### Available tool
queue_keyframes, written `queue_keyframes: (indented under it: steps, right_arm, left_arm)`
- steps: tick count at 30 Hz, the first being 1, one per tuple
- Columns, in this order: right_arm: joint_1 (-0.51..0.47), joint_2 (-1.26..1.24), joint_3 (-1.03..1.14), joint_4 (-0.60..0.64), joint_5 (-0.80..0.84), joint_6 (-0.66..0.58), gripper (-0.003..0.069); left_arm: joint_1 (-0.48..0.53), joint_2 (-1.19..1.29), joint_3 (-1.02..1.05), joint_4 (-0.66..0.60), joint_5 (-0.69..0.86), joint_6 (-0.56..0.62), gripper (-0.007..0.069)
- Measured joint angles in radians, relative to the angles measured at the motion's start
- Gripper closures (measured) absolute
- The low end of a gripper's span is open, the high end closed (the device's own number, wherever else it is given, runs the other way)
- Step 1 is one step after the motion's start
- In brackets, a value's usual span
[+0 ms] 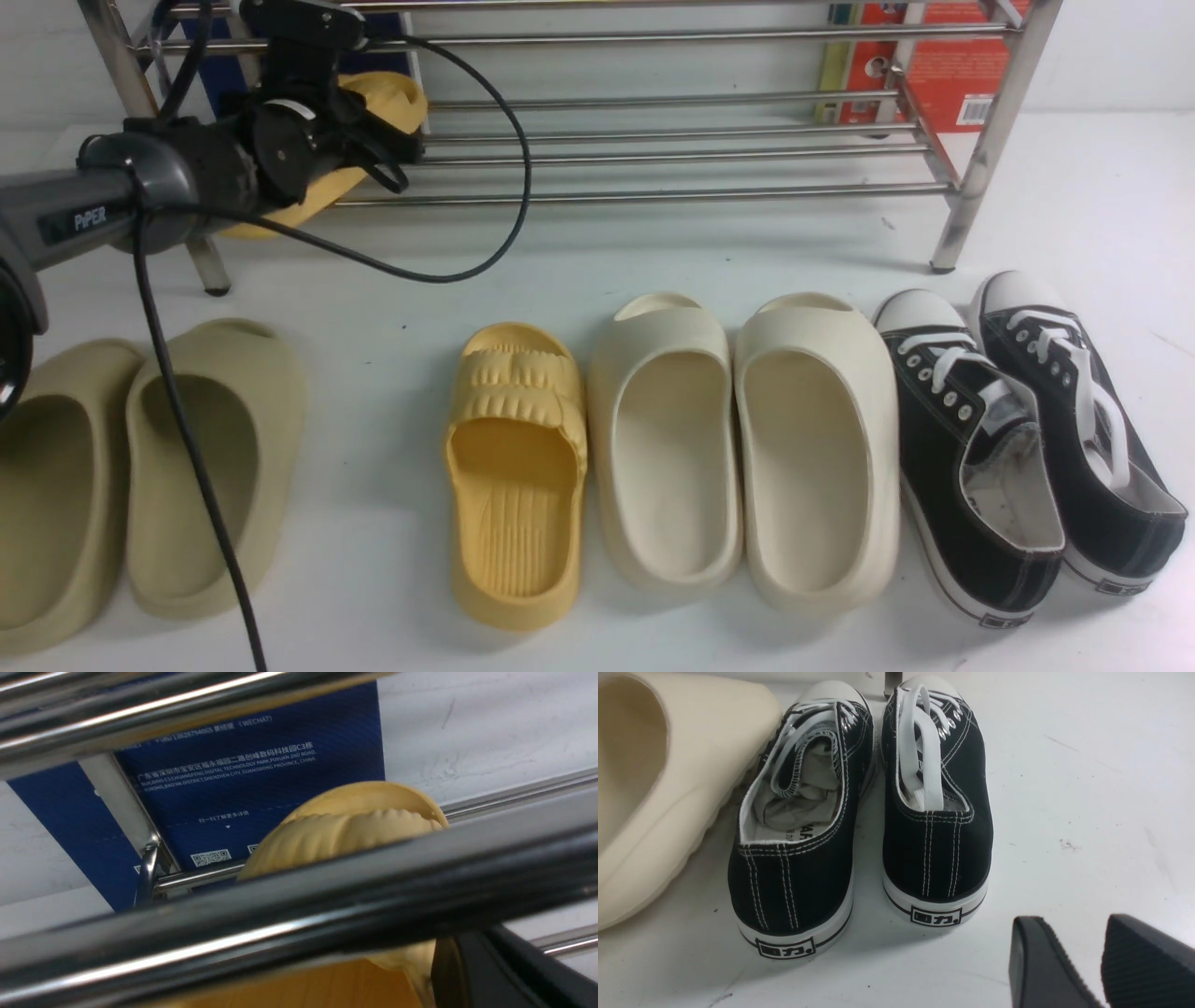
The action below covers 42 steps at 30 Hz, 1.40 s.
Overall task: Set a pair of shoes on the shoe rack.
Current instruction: Use the left arm to put a shoe into the shoe rack, then use the left arm to grab the shoe closest to it
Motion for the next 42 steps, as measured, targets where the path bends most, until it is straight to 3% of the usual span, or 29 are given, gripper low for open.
queue_keyframes:
  steps: [4,10,17,19,25,30,33,34,35,36,38,42]
  right_arm:
    - [0.000,0.000,0.000,0.000,0.000,0.000,0.0415]
    - [0.000,0.000,0.000,0.000,0.000,0.000,0.0415]
    - [0.000,0.000,0.000,0.000,0.000,0.000,0.0415]
    - [0.000,0.000,0.000,0.000,0.000,0.000,0.0415]
    - [0.000,0.000,0.000,0.000,0.000,0.000,0.0415]
    - [0.000,0.000,0.000,0.000,0.000,0.000,0.0415]
    - [0.000,0.000,0.000,0.000,0.000,0.000,0.0415]
    - [0.000,0.000,0.000,0.000,0.000,0.000,0.0415]
    - [0.000,0.000,0.000,0.000,0.000,0.000,0.0415]
    - [0.000,0.000,0.000,0.000,0.000,0.000,0.0415]
    - [0.000,0.000,0.000,0.000,0.000,0.000,0.0415]
    - [0.000,0.000,0.000,0.000,0.000,0.000,0.0415]
  left_arm:
    - [-0.024,-0.034,0.000,-0.013,0.077,0.000,0.0638]
    - [-0.064,-0.153,0.000,-0.065,0.426,-0.017,0.0638]
    - [-0.071,-0.316,0.009,-0.052,0.880,-0.213,0.0638]
    - [-0.071,-0.386,0.063,-0.031,0.948,-0.277,0.0638]
    - [-0.132,-0.587,0.375,0.089,0.856,-0.449,0.0638]
    - [-0.324,-0.645,0.553,0.196,0.823,-0.631,0.0638]
    - [-0.424,-0.628,0.595,0.301,0.827,-0.799,0.0638]
    - [-0.428,-0.628,0.595,0.301,0.827,-0.812,0.0638]
    - [-0.454,-0.615,0.599,0.378,0.826,-0.931,0.0638]
    - [-0.456,-0.614,0.599,0.386,0.826,-0.931,0.0638]
    - [-0.462,-0.603,0.599,0.483,0.819,-1.073,0.0638]
    - [-0.462,-0.600,0.599,0.578,0.820,-1.155,0.0590]
